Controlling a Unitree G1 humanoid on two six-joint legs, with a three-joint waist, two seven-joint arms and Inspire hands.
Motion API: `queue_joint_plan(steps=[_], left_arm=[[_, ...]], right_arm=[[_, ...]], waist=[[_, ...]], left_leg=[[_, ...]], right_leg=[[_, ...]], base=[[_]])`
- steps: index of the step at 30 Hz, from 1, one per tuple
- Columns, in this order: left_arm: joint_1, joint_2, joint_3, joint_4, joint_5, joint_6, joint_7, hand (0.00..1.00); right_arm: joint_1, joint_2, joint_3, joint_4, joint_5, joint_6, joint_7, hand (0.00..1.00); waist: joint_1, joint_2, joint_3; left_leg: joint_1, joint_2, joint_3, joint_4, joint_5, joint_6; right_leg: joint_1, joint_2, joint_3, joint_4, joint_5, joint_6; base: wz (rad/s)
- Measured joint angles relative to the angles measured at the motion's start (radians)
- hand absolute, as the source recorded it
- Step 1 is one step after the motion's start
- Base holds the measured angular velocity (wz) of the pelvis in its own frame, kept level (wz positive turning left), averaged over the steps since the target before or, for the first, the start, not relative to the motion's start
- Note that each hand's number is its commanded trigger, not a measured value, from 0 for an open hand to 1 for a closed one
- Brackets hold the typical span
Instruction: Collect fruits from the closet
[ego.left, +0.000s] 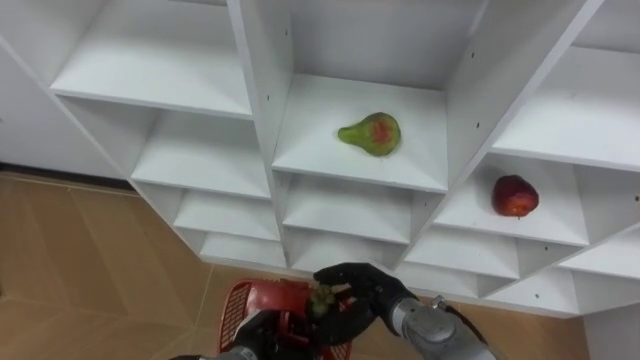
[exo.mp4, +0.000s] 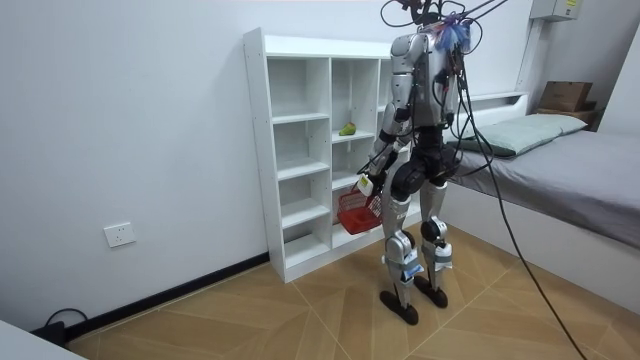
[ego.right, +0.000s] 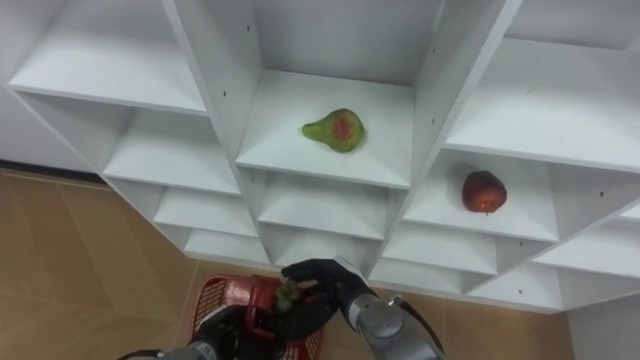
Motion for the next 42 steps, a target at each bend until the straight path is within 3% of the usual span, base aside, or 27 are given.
queue_joint_plan(steps=[10,24,30,36,42], left_arm=[[0.000,0.001,0.000,0.008,-0.002,0.000,-0.001,1.00],[0.001,0.004,0.002,0.008,-0.010,0.000,-0.001,1.00],[0.002,0.004,0.002,0.009,-0.010,0.000,-0.001,1.00],[0.002,0.004,0.002,0.022,-0.050,0.000,0.010,1.00],[0.003,0.005,0.003,0.021,-0.074,-0.001,0.023,1.00]], right_arm=[[0.001,0.001,0.000,0.001,0.000,0.000,0.001,0.00],[0.009,0.000,0.002,0.002,0.000,0.000,-0.002,0.00],[0.023,0.000,0.002,0.000,-0.001,0.000,-0.023,0.00],[0.023,-0.008,0.002,0.000,-0.001,0.000,-0.048,0.00],[0.039,-0.022,0.020,-0.026,-0.009,-0.001,-0.059,0.00]], waist=[[-0.001,-0.014,0.0005],[-0.002,-0.016,0.0001],[-0.002,-0.018,-0.0019],[-0.002,-0.024,-0.0112],[-0.002,-0.030,-0.0120]], left_leg=[[0.005,-0.001,0.004,-0.008,0.003,0.001],[0.005,0.000,0.005,-0.007,0.003,0.001],[0.005,0.000,0.006,-0.007,0.003,0.001],[0.007,0.000,0.006,-0.007,0.004,0.000],[0.031,0.000,0.006,-0.009,0.004,0.000]], right_leg=[[0.000,-0.001,0.000,0.000,0.000,0.000],[0.000,-0.001,-0.001,0.000,0.000,0.000],[-0.001,-0.002,0.000,0.000,0.000,0.000],[0.001,-0.002,0.003,0.000,0.000,0.000],[0.025,-0.001,0.005,-0.002,0.000,0.000]], base=[[0.00],[0.00],[0.00],[0.00],[0.00]])
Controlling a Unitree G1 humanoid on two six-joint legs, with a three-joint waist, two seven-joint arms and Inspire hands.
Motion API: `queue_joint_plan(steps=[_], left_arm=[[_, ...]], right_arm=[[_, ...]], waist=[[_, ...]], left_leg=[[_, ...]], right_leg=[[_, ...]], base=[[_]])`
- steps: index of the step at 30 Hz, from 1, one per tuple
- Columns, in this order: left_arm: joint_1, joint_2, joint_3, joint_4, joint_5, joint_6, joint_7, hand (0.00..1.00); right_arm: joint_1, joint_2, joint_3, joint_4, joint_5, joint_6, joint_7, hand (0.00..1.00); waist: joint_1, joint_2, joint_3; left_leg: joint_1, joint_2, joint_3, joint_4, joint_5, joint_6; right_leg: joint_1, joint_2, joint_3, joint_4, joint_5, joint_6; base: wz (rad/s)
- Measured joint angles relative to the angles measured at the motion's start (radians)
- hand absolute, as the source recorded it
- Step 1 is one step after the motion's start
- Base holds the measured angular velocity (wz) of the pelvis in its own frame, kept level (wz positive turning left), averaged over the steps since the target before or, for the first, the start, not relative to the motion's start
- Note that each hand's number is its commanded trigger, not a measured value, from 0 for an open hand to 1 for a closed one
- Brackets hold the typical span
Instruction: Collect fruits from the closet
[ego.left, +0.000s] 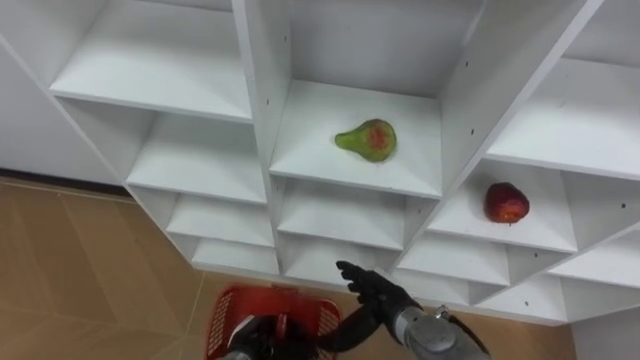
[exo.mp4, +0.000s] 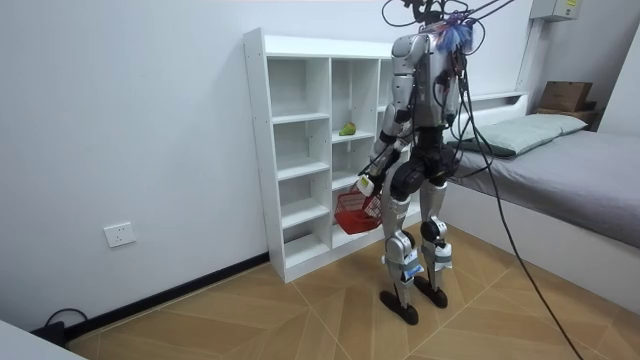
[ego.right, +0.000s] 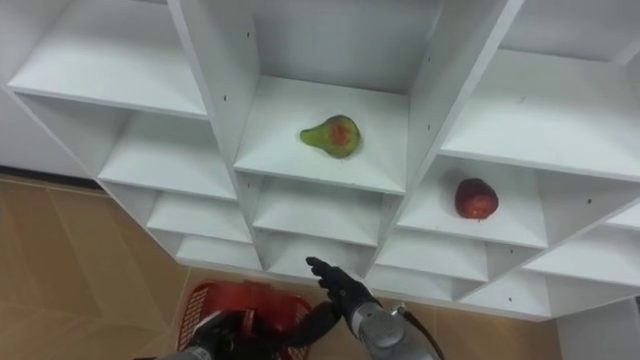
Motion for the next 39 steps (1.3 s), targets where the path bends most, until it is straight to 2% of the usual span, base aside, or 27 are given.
queue_joint_plan(steps=[8,13,20,23,26,28,30,32,33,34,36,39], left_arm=[[0.010,0.013,0.006,0.001,-0.095,-0.001,0.038,1.00],[0.020,0.021,0.064,-0.002,-0.155,0.000,0.078,1.00],[0.025,0.019,0.082,-0.003,-0.187,0.000,0.101,1.00],[0.042,0.019,0.103,-0.031,-0.226,-0.001,0.124,1.00],[0.064,0.023,0.113,-0.060,-0.284,-0.017,0.126,1.00],[0.066,0.027,0.108,-0.060,-0.316,-0.029,0.126,1.00],[0.070,0.032,0.100,-0.058,-0.321,-0.039,0.127,1.00],[0.081,0.036,0.098,-0.058,-0.328,-0.043,0.132,1.00],[0.085,0.039,0.098,-0.057,-0.330,-0.046,0.140,1.00],[0.089,0.036,0.098,-0.057,-0.331,-0.048,0.142,1.00],[0.093,0.044,0.104,-0.048,-0.330,-0.056,0.143,1.00],[0.102,0.043,0.110,-0.016,-0.330,-0.058,0.144,1.00]], right_arm=[[0.065,-0.027,-0.001,-0.202,-0.161,0.001,0.005,0.00],[0.113,-0.048,-0.001,-0.361,-0.285,0.004,0.022,0.00],[0.143,-0.062,-0.002,-0.451,-0.390,0.015,0.021,0.00],[0.168,-0.090,-0.003,-0.568,-0.409,0.016,0.020,0.00],[0.171,-0.118,-0.002,-0.658,-0.445,0.012,0.009,0.00],[0.167,-0.148,-0.004,-0.730,-0.476,0.012,0.011,0.00],[0.165,-0.159,-0.008,-0.776,-0.497,0.012,0.010,0.00],[0.160,-0.164,-0.009,-0.799,-0.509,0.012,0.008,0.00],[0.158,-0.163,-0.011,-0.811,-0.515,0.012,0.002,0.00],[0.161,-0.165,-0.011,-0.838,-0.529,0.013,0.002,0.00],[0.163,-0.167,-0.018,-0.900,-0.541,0.013,0.001,0.00],[0.160,-0.175,-0.039,-1.004,-0.550,0.000,-0.019,0.00]], waist=[[0.001,-0.001,0.0008],[0.003,-0.008,0.0028],[0.007,-0.011,0.0042],[0.009,-0.012,0.0038],[0.012,-0.015,0.0033],[0.023,-0.019,0.0025],[0.027,-0.023,0.0040],[0.027,-0.030,0.0031],[0.027,-0.036,0.0062],[0.028,-0.046,0.0021],[0.030,-0.053,0.0028],[0.031,-0.056,0.0034]], left_leg=[[0.020,0.000,-0.001,-0.008,0.000,0.000],[0.030,0.001,0.001,-0.016,0.000,0.000],[0.067,0.001,0.005,-0.030,0.000,0.000],[0.079,0.002,0.007,-0.041,0.000,0.001],[0.100,0.001,0.015,-0.057,0.002,0.000],[0.116,0.003,0.023,-0.072,0.002,-0.001],[0.126,0.003,0.024,-0.080,0.003,-0.001],[0.140,0.004,0.024,-0.085,0.003,-0.001],[0.148,0.004,0.024,-0.086,0.003,-0.001],[0.148,0.002,0.024,-0.087,0.003,-0.001],[0.149,0.002,0.024,-0.089,0.003,-0.001],[0.165,0.002,0.024,-0.092,0.003,-0.001]], right_leg=[[0.021,0.001,-0.002,0.000,0.000,0.000],[0.027,0.002,0.014,0.000,0.000,0.000],[0.046,0.003,0.025,0.000,0.000,0.000],[0.052,0.003,0.032,-0.001,0.000,0.000],[0.066,0.006,0.056,-0.015,0.000,0.000],[0.071,0.009,0.075,-0.016,0.000,0.000],[0.076,0.009,0.080,-0.017,0.000,0.000],[0.087,0.010,0.085,-0.018,0.000,0.000],[0.097,0.011,0.086,-0.022,0.000,0.000],[0.101,0.010,0.084,-0.032,0.000,0.001],[0.102,0.010,0.085,-0.034,0.000,0.000],[0.116,0.010,0.099,-0.036,0.000,0.001]], base=[[0.00],[-0.03],[-0.02],[-0.06],[-0.12],[-0.12],[-0.03],[-0.02],[0.00],[0.00],[0.00],[0.00]])
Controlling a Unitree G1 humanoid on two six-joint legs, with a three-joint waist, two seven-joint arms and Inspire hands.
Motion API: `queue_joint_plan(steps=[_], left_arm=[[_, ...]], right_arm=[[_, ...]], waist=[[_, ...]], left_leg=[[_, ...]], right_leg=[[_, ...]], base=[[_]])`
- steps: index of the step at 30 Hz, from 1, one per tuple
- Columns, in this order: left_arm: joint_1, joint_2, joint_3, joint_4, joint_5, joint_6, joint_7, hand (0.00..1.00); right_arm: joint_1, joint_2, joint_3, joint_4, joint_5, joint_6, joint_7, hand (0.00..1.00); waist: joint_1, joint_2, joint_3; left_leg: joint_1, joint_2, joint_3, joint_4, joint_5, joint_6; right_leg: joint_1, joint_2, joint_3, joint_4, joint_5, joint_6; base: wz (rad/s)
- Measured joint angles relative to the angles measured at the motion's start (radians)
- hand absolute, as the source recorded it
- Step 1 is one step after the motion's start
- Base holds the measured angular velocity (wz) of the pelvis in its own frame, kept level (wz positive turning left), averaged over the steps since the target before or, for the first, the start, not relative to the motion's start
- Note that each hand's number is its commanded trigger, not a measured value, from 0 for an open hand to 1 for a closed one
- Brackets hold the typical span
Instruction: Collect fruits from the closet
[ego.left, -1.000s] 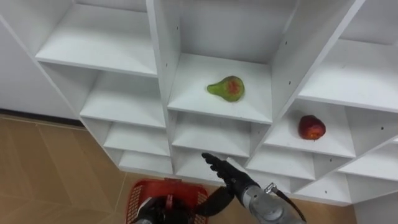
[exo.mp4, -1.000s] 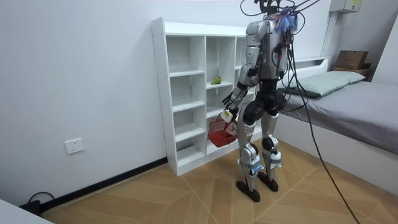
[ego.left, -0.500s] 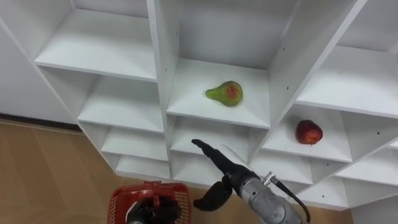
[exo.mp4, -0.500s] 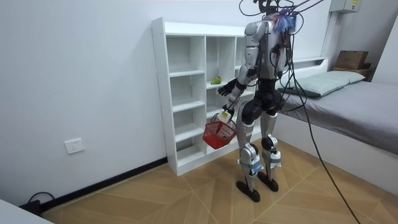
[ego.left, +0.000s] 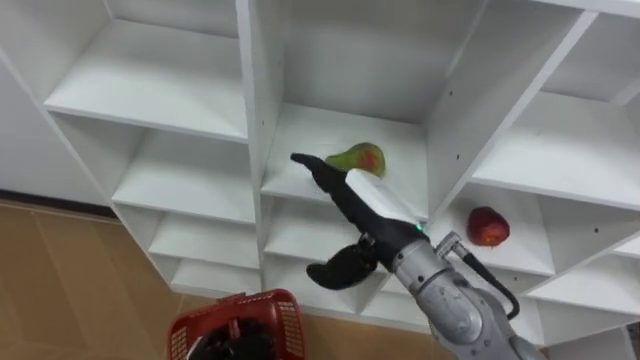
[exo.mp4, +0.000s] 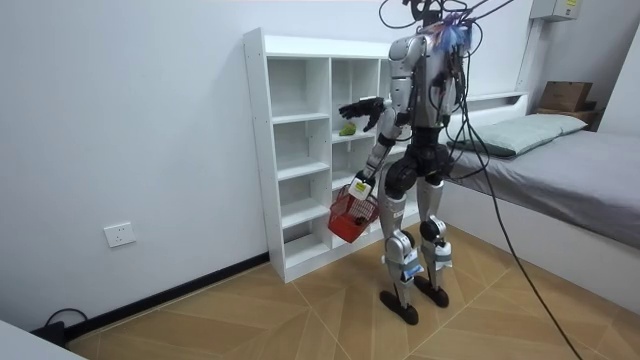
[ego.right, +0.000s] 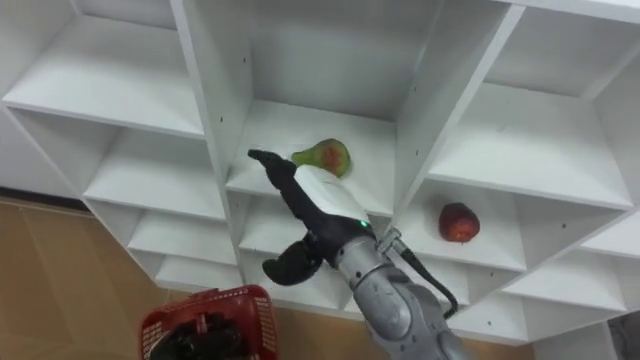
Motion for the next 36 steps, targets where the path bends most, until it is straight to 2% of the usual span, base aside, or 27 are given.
queue_joint_plan(steps=[3,5,8,11,13,17,22,24,25,30,33,36], left_arm=[[0.001,0.008,0.000,0.004,-0.017,-0.007,0.000,1.00],[0.004,0.010,0.004,0.008,-0.040,-0.014,0.000,1.00],[0.008,0.005,0.044,0.004,-0.057,-0.019,0.002,1.00],[0.010,0.007,0.089,-0.003,-0.058,-0.019,0.016,1.00],[0.009,0.005,0.106,-0.006,-0.058,-0.019,0.032,1.00],[0.003,0.013,0.114,-0.008,-0.052,-0.019,0.038,1.00],[0.007,0.021,0.128,-0.019,-0.049,-0.016,0.039,1.00],[0.007,0.030,0.139,-0.021,-0.049,-0.006,0.038,1.00],[0.009,0.032,0.158,-0.020,-0.049,0.004,0.039,1.00],[0.021,0.032,0.218,-0.023,-0.004,0.028,0.037,1.00],[0.027,0.032,0.251,-0.024,0.051,0.046,0.035,1.00],[0.026,0.034,0.258,-0.024,0.087,0.047,0.030,1.00]], right_arm=[[-0.017,-0.015,-0.012,-0.055,-0.034,-0.004,-0.035,0.00],[-0.027,-0.029,-0.018,-0.065,-0.041,-0.021,-0.049,0.00],[-0.037,-0.031,-0.058,-0.066,-0.039,-0.027,-0.056,0.00],[-0.086,-0.031,-0.119,-0.067,-0.028,-0.026,-0.058,0.00],[-0.124,-0.031,-0.162,-0.067,-0.029,-0.025,-0.081,0.00],[-0.175,-0.031,-0.183,-0.054,-0.028,-0.024,-0.115,0.00],[-0.200,-0.033,-0.192,0.015,0.017,-0.001,-0.113,0.00],[-0.217,-0.036,-0.209,0.083,0.100,0.005,-0.107,0.00],[-0.237,-0.036,-0.210,0.126,0.128,0.019,-0.102,0.00],[-0.253,-0.035,-0.239,0.182,0.158,0.055,-0.097,0.00],[-0.253,-0.041,-0.250,0.218,0.203,0.059,-0.098,0.00],[-0.253,-0.053,-0.250,0.292,0.206,0.071,-0.098,0.00]], waist=[[0.000,-0.008,0.0020],[0.000,-0.008,0.0022],[-0.003,-0.013,0.0024],[-0.005,-0.025,0.0048],[-0.004,-0.031,0.0031],[0.003,-0.051,0.0076],[0.022,-0.097,0.0102],[0.027,-0.117,0.0137],[0.028,-0.124,0.0093],[0.033,-0.132,0.0030],[0.033,-0.136,0.0026],[0.043,-0.142,0.0067]], left_leg=[[0.004,0.001,0.001,-0.001,0.000,0.000],[0.004,0.000,0.002,0.000,0.000,0.000],[0.005,0.001,0.002,0.000,0.000,0.000],[0.011,0.003,-0.001,0.001,0.000,-0.001],[0.019,0.003,-0.003,0.001,0.000,-0.001],[0.023,0.003,-0.005,0.003,0.001,-0.003],[0.034,0.001,-0.018,0.005,0.001,-0.003],[0.036,0.000,-0.030,0.007,0.001,-0.003],[0.037,-0.001,-0.033,0.008,0.001,-0.003],[0.037,-0.002,-0.041,0.009,0.001,-0.002],[0.037,-0.002,-0.052,0.014,0.001,-0.003],[0.039,-0.002,-0.055,0.024,0.000,-0.003]], right_leg=[[0.004,0.001,0.008,0.000,0.000,0.000],[0.005,0.002,0.009,0.000,0.001,0.002],[0.005,0.003,0.009,0.001,0.002,0.003],[0.012,0.005,0.007,0.001,0.002,0.003],[0.021,0.006,0.004,0.001,0.002,0.003],[0.026,0.006,-0.002,0.001,0.002,0.003],[0.043,0.004,-0.016,0.001,0.002,0.003],[0.050,0.003,-0.025,0.001,0.002,0.003],[0.052,0.003,-0.028,0.001,0.002,0.003],[0.057,0.004,-0.030,0.001,0.003,0.005],[0.063,0.005,-0.030,0.000,0.003,0.005],[0.072,0.005,-0.028,0.000,0.003,0.005]], base=[[-0.01],[-0.02],[0.00],[0.00],[0.00],[0.01],[0.09],[0.15],[0.09],[0.06],[0.10],[0.08]])
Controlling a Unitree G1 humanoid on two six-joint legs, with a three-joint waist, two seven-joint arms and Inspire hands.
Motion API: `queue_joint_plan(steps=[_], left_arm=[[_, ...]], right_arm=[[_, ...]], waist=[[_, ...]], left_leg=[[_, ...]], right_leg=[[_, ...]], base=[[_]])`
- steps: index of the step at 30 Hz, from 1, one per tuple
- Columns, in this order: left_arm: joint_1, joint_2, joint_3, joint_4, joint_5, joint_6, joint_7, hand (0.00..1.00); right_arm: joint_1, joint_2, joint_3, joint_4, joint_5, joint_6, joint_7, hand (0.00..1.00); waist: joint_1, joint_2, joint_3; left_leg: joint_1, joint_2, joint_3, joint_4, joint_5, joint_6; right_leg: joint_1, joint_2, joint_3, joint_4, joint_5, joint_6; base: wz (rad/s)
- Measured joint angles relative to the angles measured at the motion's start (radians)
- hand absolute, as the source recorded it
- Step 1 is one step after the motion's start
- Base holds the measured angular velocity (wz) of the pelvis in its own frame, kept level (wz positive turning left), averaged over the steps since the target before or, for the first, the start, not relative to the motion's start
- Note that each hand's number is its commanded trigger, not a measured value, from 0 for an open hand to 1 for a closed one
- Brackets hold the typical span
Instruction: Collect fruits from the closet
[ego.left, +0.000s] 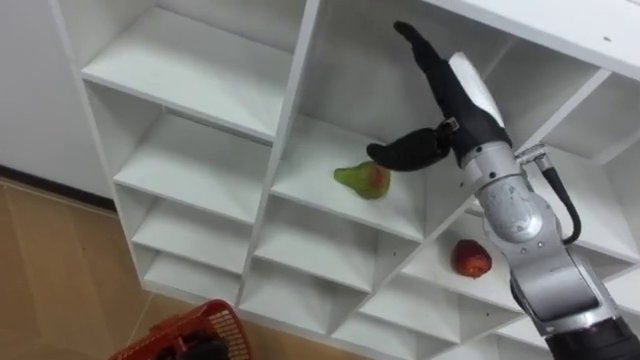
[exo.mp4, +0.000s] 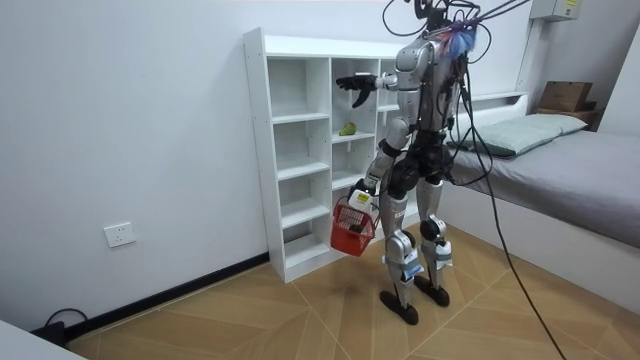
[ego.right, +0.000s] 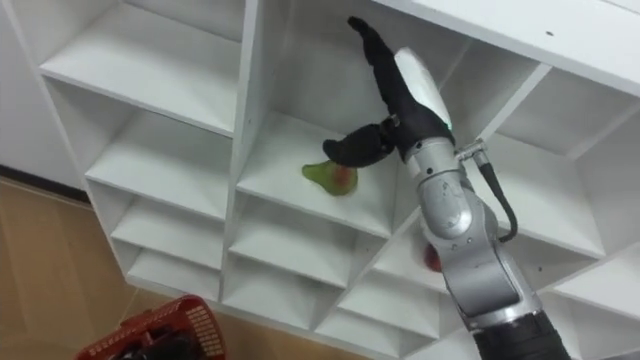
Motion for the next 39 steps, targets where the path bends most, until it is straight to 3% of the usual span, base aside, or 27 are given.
queue_joint_plan(steps=[3,8,13,18,20,25,27,30,34,39], left_arm=[[-0.002,0.003,0.009,-0.008,0.016,0.002,-0.009,1.00],[0.007,0.007,0.017,-0.032,0.044,0.018,-0.009,1.00],[0.018,0.030,0.023,-0.032,0.041,0.029,-0.009,1.00],[0.017,0.029,0.025,-0.041,0.046,0.039,-0.020,1.00],[0.020,0.028,0.024,-0.051,0.046,0.043,-0.020,1.00],[0.025,0.018,0.021,-0.076,0.049,0.044,-0.020,1.00],[0.034,0.017,0.017,-0.093,0.052,0.044,-0.022,1.00],[0.044,0.015,0.016,-0.106,0.053,0.043,-0.023,1.00],[0.046,0.011,-0.019,-0.114,0.053,0.044,-0.035,1.00],[0.047,0.009,-0.032,-0.119,0.052,0.043,-0.035,1.00]], right_arm=[[0.000,-0.002,0.006,0.032,0.000,0.031,0.003,0.00],[0.002,-0.002,0.025,0.061,0.000,0.055,0.028,0.00],[0.001,-0.002,0.048,0.113,0.009,0.071,0.057,0.00],[0.004,0.000,0.073,0.161,0.009,0.090,0.094,0.00],[0.004,0.000,0.086,0.173,0.019,0.095,0.098,0.00],[0.004,0.021,0.090,0.233,0.075,0.097,0.097,0.00],[0.006,0.033,0.090,0.242,0.069,0.097,0.097,0.00],[0.028,0.041,0.090,0.246,0.061,0.097,0.094,0.00],[0.028,0.051,0.090,0.289,0.033,0.096,0.050,0.00],[0.005,0.078,0.089,0.361,0.034,0.094,-0.053,0.00]], waist=[[0.017,-0.010,0.0080],[0.040,-0.019,0.0083],[0.071,-0.048,0.0060],[0.089,-0.053,0.0028],[0.091,-0.051,0.0040],[0.093,-0.033,0.0176],[0.089,-0.027,0.0185],[0.090,-0.021,0.0164],[0.093,0.001,0.0007],[0.093,0.008,-0.0005]], left_leg=[[-0.005,0.001,-0.001,0.005,-0.003,-0.002],[-0.004,0.001,-0.012,0.022,-0.011,-0.003],[-0.009,0.002,-0.024,0.038,-0.017,-0.006],[-0.022,-0.001,-0.026,0.056,-0.024,-0.001],[-0.024,-0.001,-0.027,0.062,-0.025,0.000],[-0.048,-0.001,-0.028,0.095,-0.035,0.003],[-0.056,-0.001,-0.030,0.107,-0.039,0.002],[-0.062,-0.001,-0.037,0.117,-0.041,0.002],[-0.076,-0.002,-0.045,0.142,-0.048,0.004],[-0.087,-0.003,-0.055,0.157,-0.049,0.002]], right_leg=[[-0.004,0.001,-0.005,0.000,0.000,0.000],[0.011,0.003,-0.023,0.000,0.000,0.000],[0.017,0.006,-0.035,0.001,0.000,0.000],[0.017,0.003,-0.051,0.002,0.000,0.000],[0.017,0.003,-0.053,0.002,0.001,0.002],[0.015,0.004,-0.053,0.002,0.001,0.002],[0.014,0.006,-0.055,0.001,0.001,0.002],[0.016,0.006,-0.075,0.003,0.002,0.003],[0.014,0.008,-0.080,0.003,0.002,0.003],[0.015,0.008,-0.109,0.004,0.002,0.003]], base=[[0.00],[0.04],[0.07],[0.02],[0.00],[0.00],[0.00],[0.09],[0.07],[0.06]])
